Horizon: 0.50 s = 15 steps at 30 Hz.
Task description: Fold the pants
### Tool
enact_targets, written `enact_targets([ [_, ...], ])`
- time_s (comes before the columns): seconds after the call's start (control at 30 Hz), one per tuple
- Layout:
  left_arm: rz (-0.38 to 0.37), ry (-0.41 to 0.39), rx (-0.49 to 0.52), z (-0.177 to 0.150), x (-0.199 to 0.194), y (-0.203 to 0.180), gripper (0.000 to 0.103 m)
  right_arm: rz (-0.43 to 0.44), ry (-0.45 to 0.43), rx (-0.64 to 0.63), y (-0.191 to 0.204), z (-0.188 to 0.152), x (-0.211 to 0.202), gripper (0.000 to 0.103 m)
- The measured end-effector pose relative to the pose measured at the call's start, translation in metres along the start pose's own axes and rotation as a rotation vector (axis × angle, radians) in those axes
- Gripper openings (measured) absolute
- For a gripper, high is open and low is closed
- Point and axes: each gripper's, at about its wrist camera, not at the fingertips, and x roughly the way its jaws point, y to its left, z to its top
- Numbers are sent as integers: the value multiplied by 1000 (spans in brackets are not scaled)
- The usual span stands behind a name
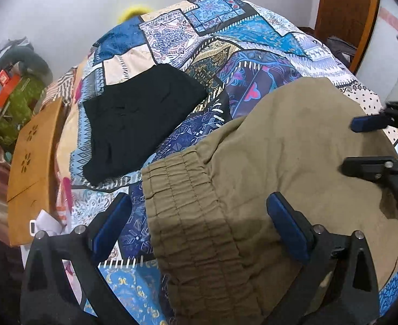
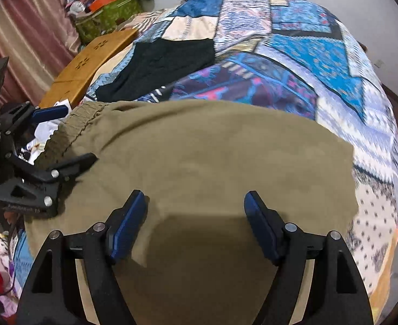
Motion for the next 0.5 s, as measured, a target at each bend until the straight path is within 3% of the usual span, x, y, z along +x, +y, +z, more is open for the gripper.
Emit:
enact_targets([
  [0.17,-9,-15,-22,-7,-15,-4,101,-29,-26,55,-15,-26,-14,73],
  [0.33,-27,-21,-28,-21,-30,-17,101,-4,-34,127,-29,-58,-27,76],
  [0.5,-7,-30,-19,-37,-39,-27,101,-51,-64,122,-30,-91,-45,79],
])
